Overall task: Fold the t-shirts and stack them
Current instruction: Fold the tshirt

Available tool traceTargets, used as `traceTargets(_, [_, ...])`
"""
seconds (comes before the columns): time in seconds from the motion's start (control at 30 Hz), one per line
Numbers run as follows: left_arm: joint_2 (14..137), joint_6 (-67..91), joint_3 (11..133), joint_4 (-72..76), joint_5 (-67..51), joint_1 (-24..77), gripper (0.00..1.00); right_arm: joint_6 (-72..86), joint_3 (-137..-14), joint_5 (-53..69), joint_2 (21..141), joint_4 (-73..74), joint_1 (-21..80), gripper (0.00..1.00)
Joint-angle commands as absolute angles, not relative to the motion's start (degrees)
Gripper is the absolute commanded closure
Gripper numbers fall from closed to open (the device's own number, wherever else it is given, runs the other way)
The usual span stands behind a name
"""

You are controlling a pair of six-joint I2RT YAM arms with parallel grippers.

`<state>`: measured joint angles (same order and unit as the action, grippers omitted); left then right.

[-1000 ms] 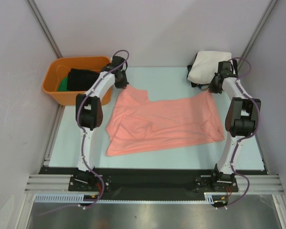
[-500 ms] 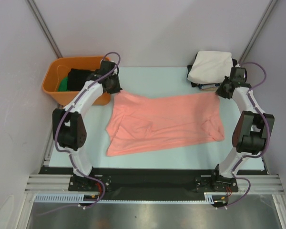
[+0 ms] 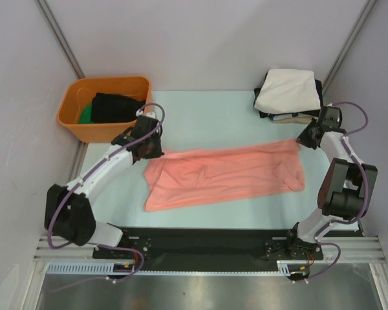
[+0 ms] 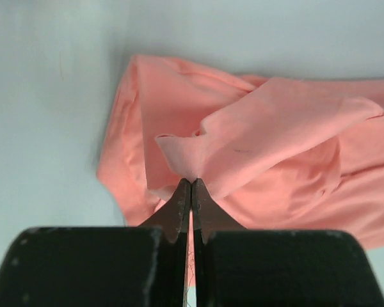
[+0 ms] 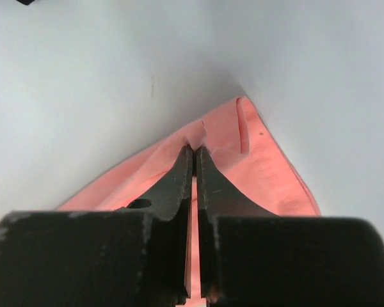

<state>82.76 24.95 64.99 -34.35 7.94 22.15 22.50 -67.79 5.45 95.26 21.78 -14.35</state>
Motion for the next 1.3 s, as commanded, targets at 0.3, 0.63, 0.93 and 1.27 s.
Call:
traceTargets(0.3, [60.8, 36.6, 45.6, -40.0, 8.9, 33.5, 0.67, 26.2, -61.6, 4.9, 90.1, 21.2, -15.8, 0.32])
traceTargets(0.63, [52.5, 42.4, 39.4, -35.4, 11.2, 37.6, 0.06, 24.6, -62.3, 4.1, 84.9, 18.6, -4.5, 0.18])
traceTargets(0.93, [71.5, 43.6, 38.1, -19.1, 7.2, 37.7, 0.11, 23.1, -59.2, 7.6, 93.4, 15.6, 1.9, 0.29])
traceTargets(1.27, [92.2, 42.7, 43.3, -12.9, 5.9, 37.1, 0.17, 27.3, -47.0, 4.6, 91.3, 15.1, 7.1, 0.36])
